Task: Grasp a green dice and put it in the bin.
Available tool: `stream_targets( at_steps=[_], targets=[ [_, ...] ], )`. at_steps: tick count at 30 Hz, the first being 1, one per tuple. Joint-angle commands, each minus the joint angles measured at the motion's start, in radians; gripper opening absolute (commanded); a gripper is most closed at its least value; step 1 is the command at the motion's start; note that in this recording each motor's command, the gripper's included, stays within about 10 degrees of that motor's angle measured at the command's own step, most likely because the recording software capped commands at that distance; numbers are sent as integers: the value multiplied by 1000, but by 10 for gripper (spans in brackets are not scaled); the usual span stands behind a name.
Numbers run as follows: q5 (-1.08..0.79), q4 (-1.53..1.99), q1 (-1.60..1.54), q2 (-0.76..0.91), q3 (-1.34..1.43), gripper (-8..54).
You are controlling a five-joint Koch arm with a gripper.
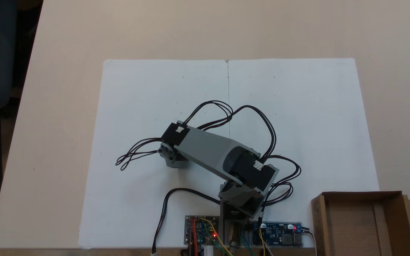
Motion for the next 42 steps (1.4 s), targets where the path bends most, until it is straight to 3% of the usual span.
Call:
stream_targets(
  at_steps=[1, 19, 42],
  targets=[
    [81, -34, -8, 9, -5, 416],
    [78, -32, -3, -57, 17, 411],
    [77, -40, 2, -58, 25, 323]
  ],
)
